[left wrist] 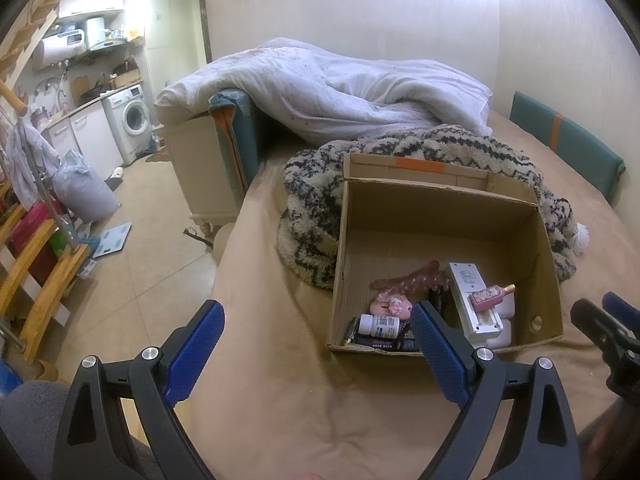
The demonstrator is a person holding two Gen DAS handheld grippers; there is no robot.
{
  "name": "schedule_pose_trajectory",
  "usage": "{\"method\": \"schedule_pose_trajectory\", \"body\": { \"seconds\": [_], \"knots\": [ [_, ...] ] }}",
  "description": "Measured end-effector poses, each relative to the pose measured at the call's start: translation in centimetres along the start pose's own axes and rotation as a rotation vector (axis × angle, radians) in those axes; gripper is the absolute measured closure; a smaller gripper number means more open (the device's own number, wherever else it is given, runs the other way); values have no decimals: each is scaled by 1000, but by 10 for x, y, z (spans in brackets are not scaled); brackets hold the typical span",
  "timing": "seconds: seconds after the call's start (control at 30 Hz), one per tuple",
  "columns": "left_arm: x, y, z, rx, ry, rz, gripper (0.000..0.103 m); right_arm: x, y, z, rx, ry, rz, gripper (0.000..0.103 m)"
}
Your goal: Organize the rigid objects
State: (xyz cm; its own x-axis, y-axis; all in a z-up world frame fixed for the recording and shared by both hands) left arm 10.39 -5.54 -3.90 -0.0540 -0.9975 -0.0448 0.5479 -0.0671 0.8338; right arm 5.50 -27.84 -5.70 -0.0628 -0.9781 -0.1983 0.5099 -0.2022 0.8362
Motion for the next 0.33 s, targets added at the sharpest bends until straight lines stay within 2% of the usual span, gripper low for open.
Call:
{"method": "schedule_pose_trajectory", "body": {
  "seconds": [0.33],
  "knots": [
    [1,-1,-1,-5,-5,-14,10,0,0,0,0,-2,2,0]
  ]
}}
Point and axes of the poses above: each gripper's, at about its wrist camera, not at the fingertips, and z roughly against the way its jaws point, x to its right, y to its top, the point moved 7 cm from there along -z, roughly the way its jaws point, and after that the axes turned 9 degrees about x, right-handed, at the moved point
